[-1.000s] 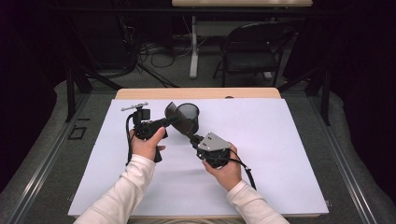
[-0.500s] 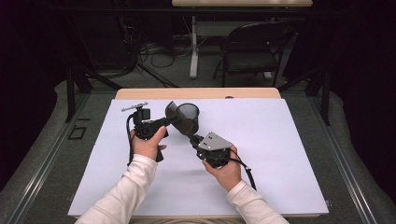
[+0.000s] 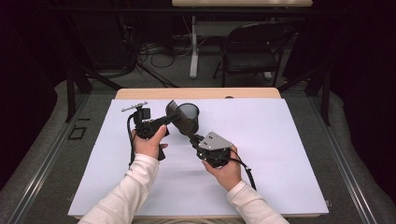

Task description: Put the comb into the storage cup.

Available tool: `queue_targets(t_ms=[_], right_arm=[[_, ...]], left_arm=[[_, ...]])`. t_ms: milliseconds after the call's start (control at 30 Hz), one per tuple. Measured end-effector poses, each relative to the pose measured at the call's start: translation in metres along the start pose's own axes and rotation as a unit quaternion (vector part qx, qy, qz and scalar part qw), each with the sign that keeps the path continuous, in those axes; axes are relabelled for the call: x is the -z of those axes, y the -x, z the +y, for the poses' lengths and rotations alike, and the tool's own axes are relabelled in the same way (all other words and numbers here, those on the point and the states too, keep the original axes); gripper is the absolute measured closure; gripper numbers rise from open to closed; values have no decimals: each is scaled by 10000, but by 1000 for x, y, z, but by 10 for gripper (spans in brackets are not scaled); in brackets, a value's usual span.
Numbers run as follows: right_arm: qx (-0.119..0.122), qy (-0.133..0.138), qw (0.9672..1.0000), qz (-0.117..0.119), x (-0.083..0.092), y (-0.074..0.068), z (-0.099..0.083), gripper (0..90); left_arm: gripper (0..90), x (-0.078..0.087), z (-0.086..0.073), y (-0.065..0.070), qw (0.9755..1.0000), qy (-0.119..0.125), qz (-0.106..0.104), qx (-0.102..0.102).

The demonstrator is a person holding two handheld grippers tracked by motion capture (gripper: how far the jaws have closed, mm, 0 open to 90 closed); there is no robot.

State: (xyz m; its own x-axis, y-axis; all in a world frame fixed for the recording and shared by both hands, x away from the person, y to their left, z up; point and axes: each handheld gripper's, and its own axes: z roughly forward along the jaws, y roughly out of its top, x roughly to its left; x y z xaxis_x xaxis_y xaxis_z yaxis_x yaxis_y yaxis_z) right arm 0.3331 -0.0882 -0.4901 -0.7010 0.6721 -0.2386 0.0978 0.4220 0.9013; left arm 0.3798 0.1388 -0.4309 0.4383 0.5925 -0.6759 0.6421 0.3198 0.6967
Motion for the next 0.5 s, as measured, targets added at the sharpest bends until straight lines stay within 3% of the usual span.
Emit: queue_targets(t_ms=[500], right_arm=[[-49, 75, 10000, -18, 2, 1, 1, 696]], left_arm=[[842, -1, -3, -5, 9995, 298, 46, -43]])
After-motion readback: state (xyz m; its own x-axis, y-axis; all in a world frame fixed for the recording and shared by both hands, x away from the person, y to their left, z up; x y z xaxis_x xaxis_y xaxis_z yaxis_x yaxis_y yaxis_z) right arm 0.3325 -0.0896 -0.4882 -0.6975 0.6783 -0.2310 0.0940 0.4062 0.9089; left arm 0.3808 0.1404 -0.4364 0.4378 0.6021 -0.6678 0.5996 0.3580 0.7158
